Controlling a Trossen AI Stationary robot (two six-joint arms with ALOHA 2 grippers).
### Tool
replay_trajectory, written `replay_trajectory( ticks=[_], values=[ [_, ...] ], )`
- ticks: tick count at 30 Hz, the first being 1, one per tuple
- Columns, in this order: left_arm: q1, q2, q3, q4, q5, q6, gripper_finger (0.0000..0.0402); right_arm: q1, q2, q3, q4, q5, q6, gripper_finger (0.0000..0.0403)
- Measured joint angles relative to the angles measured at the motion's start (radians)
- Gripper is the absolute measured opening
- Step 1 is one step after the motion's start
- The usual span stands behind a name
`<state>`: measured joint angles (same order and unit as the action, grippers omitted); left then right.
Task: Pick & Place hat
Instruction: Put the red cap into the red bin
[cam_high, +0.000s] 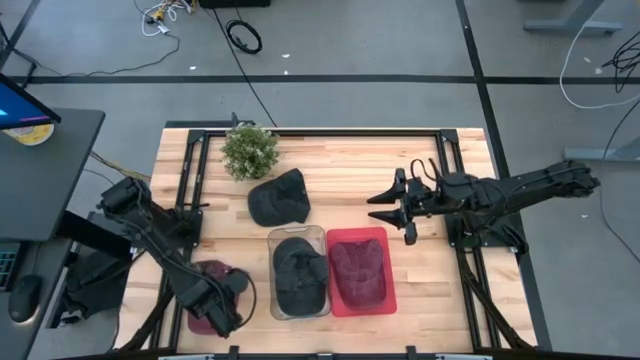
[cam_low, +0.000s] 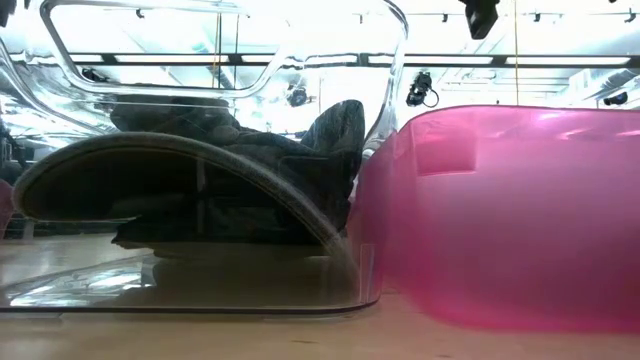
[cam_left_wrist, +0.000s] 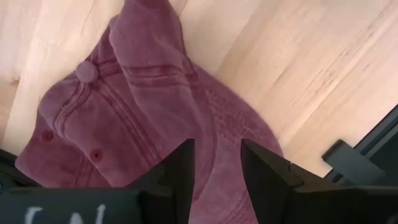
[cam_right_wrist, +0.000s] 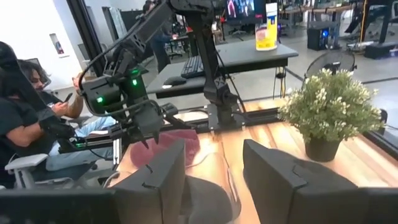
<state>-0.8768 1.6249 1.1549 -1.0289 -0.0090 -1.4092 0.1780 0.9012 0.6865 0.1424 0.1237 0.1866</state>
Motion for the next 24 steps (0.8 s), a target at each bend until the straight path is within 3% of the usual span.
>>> replay_trajectory(
  ticks=[8, 19, 24],
  values=[
    [-0.047, 0.018, 0.000, -0.001, -0.012, -0.072, 0.0133, 0.000, 0.035, 0.000, 0.007, -0.008, 0.018, 0.0164],
    [-0.064, 0.127, -0.001, -0.003, -0.008, -0.027, 0.0132, 0.000, 0.042, 0.000, 0.027, -0.008, 0.018, 0.0164],
    [-0.064, 0.142, 0.001, -0.001, -0.004, 0.018, 0.0100, 0.000, 0.042, 0.000, 0.026, -0.008, 0.018, 0.0164]
  ],
)
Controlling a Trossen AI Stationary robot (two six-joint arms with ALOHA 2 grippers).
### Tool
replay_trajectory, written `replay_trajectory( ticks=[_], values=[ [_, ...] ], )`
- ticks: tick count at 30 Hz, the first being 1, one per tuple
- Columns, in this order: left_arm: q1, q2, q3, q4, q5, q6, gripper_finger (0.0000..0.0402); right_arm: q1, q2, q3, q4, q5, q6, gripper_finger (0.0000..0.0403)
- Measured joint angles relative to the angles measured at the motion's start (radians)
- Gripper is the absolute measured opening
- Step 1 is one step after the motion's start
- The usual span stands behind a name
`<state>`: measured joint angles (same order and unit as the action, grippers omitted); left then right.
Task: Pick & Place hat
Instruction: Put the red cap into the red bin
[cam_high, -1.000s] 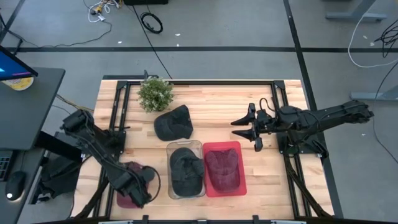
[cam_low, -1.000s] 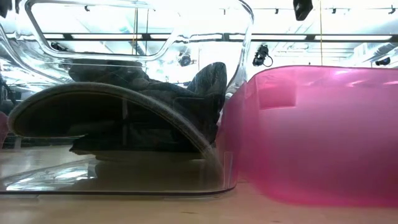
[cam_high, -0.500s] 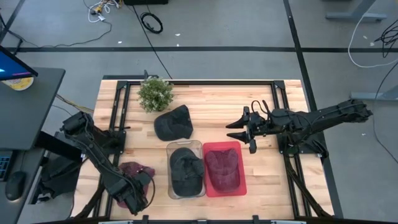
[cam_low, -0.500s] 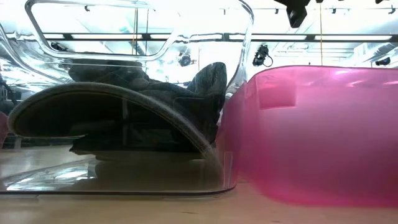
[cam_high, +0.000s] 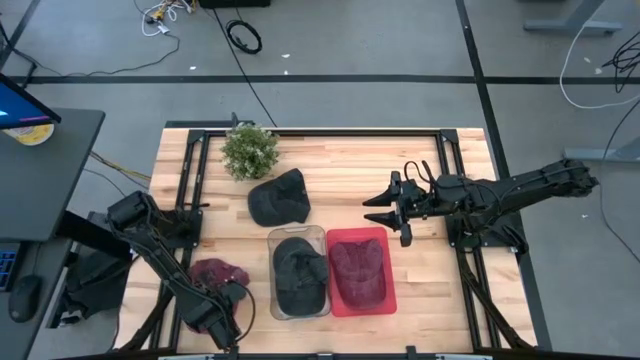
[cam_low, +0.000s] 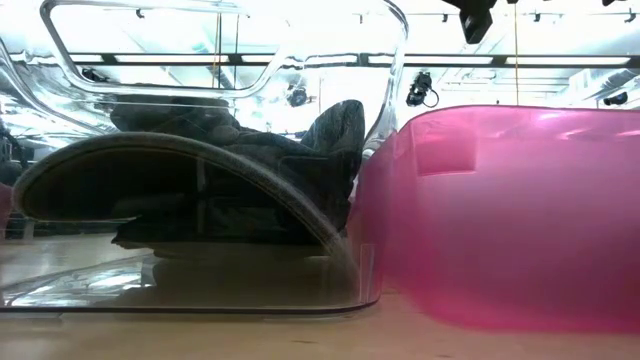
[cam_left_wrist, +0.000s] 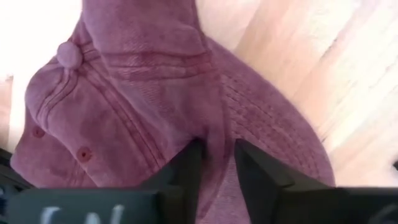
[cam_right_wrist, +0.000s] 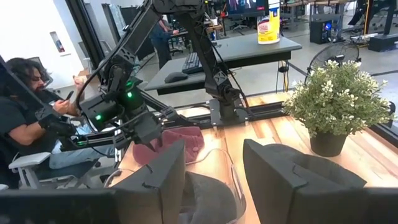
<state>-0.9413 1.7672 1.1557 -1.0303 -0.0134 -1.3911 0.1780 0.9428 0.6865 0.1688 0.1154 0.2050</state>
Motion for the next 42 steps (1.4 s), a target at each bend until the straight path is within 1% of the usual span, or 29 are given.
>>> replay_trajectory(
  ticks=[4, 5, 12, 14, 24, 29, 32, 37, 42],
  values=[
    [0.000, 0.000, 0.000, 0.005, 0.009, 0.021, 0.0022, 0.000, 0.000, 0.000, 0.000, 0.000, 0.000, 0.0164],
    [0.000, 0.000, 0.000, 0.003, 0.011, 0.022, 0.0013, 0.000, 0.000, 0.000, 0.000, 0.000, 0.000, 0.0164],
    [0.000, -0.002, 0.003, -0.008, 0.013, 0.033, 0.0004, 0.000, 0.000, 0.000, 0.000, 0.000, 0.000, 0.0164],
    [-0.001, -0.002, 0.025, -0.036, 0.007, 0.039, 0.0003, 0.000, 0.000, 0.000, 0.000, 0.000, 0.000, 0.0164],
    [-0.024, -0.002, 0.273, -0.332, -0.150, 0.053, 0.0001, 0.000, 0.000, 0.000, 0.000, 0.000, -0.003, 0.0164],
    [-0.021, -0.002, 0.376, -0.482, -0.198, 0.068, 0.0001, 0.001, 0.005, 0.000, -0.003, -0.001, -0.003, 0.0164],
    [-0.011, -0.004, 0.428, -0.542, -0.271, 0.113, 0.0001, 0.003, 0.019, 0.000, 0.002, -0.002, -0.008, 0.0164],
    [0.028, -0.009, 0.494, -0.538, -0.490, 0.284, 0.0001, 0.013, 0.059, 0.000, 0.051, -0.003, -0.048, 0.0164],
    [0.123, -0.009, 0.521, -0.541, -0.603, 0.429, 0.0001, 0.042, 0.107, 0.000, 0.155, -0.071, -0.140, 0.0164]
  ],
)
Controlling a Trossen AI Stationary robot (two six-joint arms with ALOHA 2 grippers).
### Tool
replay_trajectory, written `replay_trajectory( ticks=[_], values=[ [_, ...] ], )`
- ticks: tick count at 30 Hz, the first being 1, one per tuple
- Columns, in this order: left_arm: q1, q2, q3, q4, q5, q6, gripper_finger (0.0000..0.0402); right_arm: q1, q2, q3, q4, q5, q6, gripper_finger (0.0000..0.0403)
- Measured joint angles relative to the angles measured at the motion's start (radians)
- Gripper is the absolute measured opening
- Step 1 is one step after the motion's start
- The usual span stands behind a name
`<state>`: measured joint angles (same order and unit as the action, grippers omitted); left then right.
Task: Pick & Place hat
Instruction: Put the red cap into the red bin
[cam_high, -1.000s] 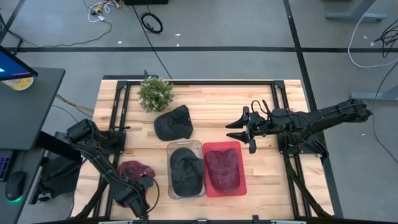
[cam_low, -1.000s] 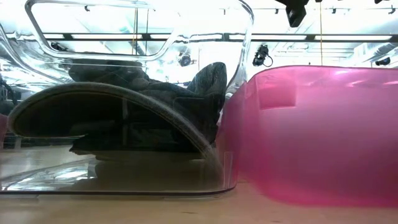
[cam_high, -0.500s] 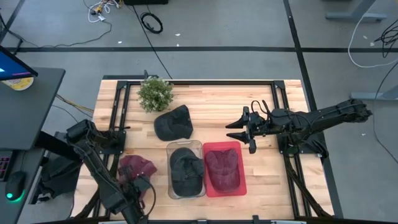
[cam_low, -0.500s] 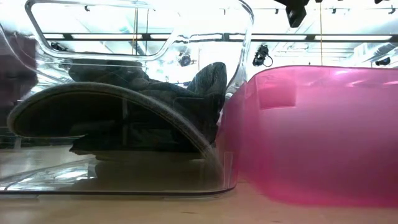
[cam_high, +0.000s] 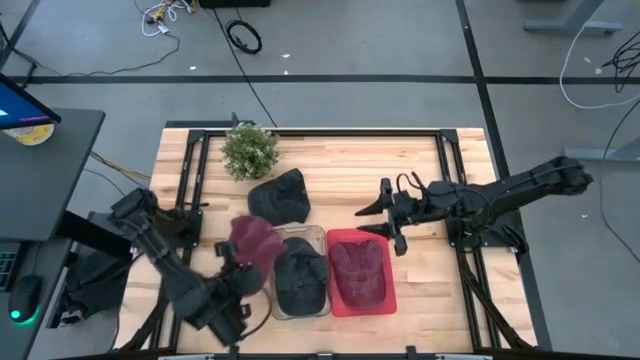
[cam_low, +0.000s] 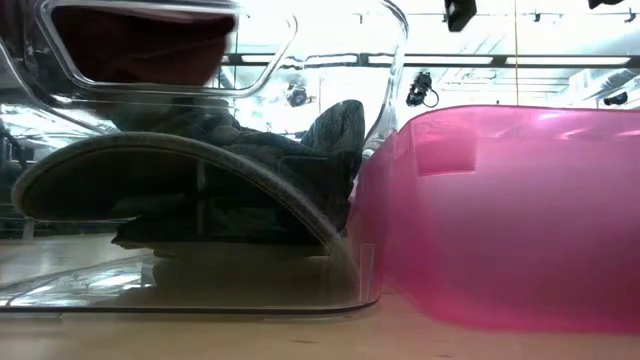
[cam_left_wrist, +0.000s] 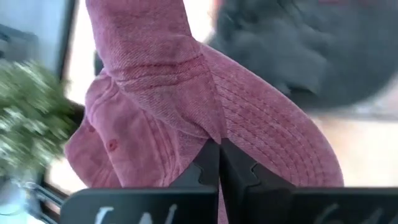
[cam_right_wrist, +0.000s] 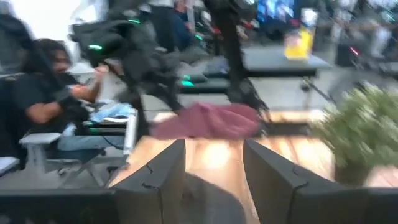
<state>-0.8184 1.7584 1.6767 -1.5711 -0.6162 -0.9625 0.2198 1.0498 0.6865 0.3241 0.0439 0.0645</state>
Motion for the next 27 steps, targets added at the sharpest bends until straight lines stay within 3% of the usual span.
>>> replay_trajectory(
  ticks=[8, 15, 21, 27],
  values=[
    [0.152, 0.000, 0.007, 0.071, -0.119, 0.160, 0.0001, 0.060, 0.037, 0.004, 0.092, -0.009, -0.123, 0.0164],
    [0.190, 0.000, 0.007, 0.310, -0.184, 0.373, 0.0001, 0.138, 0.140, 0.131, 0.000, 0.043, -0.204, 0.0164],
    [0.187, 0.006, 0.007, 0.387, -0.192, 0.471, 0.0001, 0.224, 0.322, 0.355, -0.224, 0.234, -0.308, 0.0164],
    [0.194, 0.039, 0.007, 0.424, -0.149, 0.555, 0.0001, 0.271, 0.488, 0.552, -0.285, 0.359, -0.389, 0.0164]
  ],
)
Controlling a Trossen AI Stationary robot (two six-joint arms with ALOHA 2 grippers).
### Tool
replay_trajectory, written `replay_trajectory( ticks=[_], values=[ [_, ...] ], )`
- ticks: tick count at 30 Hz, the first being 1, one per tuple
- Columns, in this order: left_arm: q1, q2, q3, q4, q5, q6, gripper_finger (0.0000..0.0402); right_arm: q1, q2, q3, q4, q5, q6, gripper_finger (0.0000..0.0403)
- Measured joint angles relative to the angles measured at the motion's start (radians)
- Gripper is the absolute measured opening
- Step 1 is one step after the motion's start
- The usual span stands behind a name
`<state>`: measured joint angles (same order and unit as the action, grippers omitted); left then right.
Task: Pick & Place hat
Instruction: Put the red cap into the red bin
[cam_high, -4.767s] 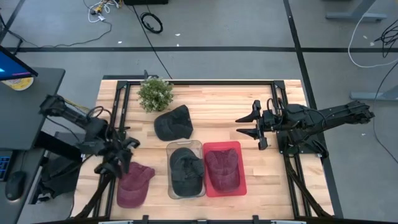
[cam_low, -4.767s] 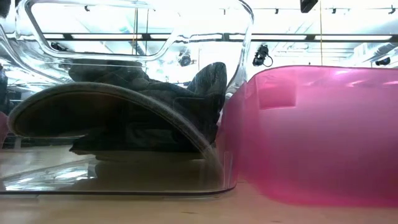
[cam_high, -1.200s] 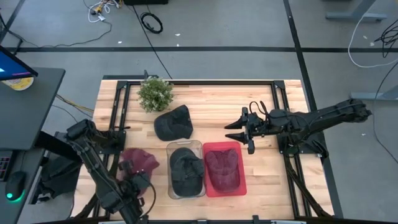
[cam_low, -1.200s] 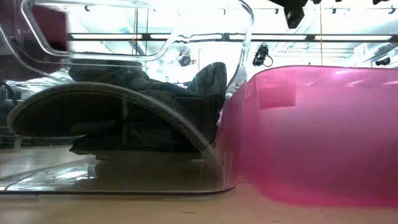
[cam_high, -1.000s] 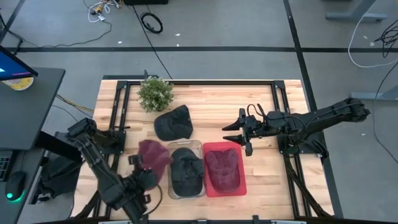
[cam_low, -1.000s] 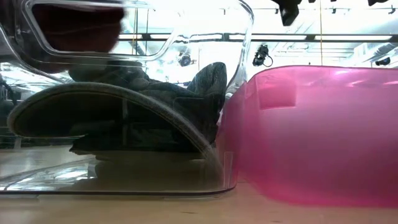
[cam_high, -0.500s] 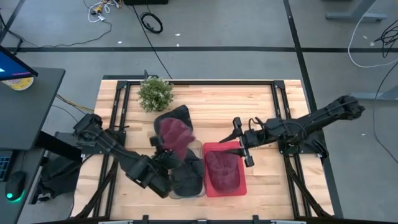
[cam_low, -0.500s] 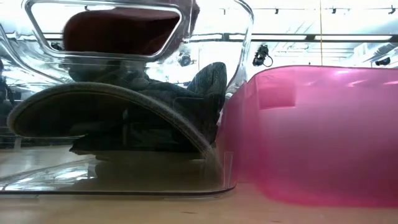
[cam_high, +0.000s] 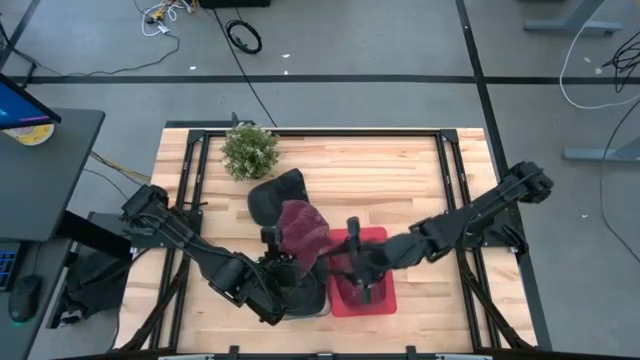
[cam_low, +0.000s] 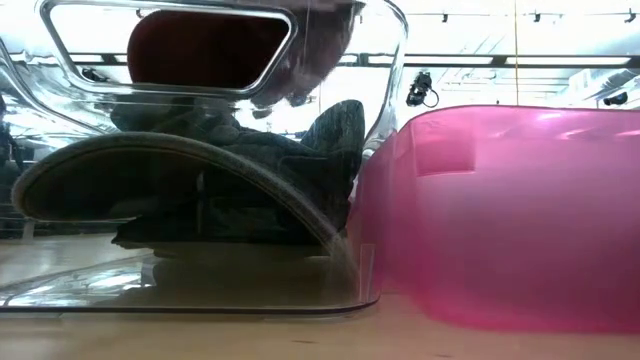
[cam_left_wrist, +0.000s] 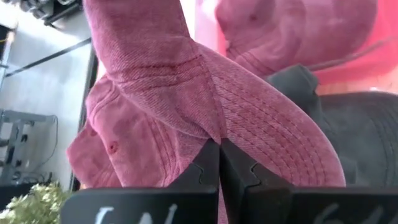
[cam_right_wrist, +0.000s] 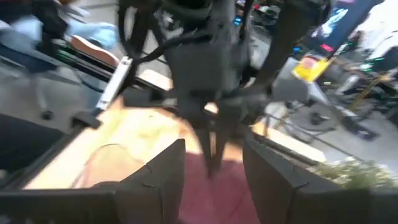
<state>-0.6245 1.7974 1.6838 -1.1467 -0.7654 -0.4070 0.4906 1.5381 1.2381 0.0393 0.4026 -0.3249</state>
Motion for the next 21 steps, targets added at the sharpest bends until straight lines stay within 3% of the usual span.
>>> replay_trajectory(
  ticks=[3, 10, 21],
  values=[
    [0.001, 0.019, 0.000, 0.017, 0.010, 0.052, 0.0001, 0.003, 0.075, 0.066, -0.003, 0.068, -0.032, 0.0164],
    [0.009, 0.024, 0.000, 0.035, 0.011, 0.076, 0.0001, -0.029, 0.201, 0.140, -0.089, 0.079, -0.019, 0.0164],
    [0.011, 0.024, 0.000, 0.050, 0.028, 0.081, 0.0001, -0.089, 0.223, 0.162, -0.208, 0.062, 0.140, 0.0164]
  ],
)
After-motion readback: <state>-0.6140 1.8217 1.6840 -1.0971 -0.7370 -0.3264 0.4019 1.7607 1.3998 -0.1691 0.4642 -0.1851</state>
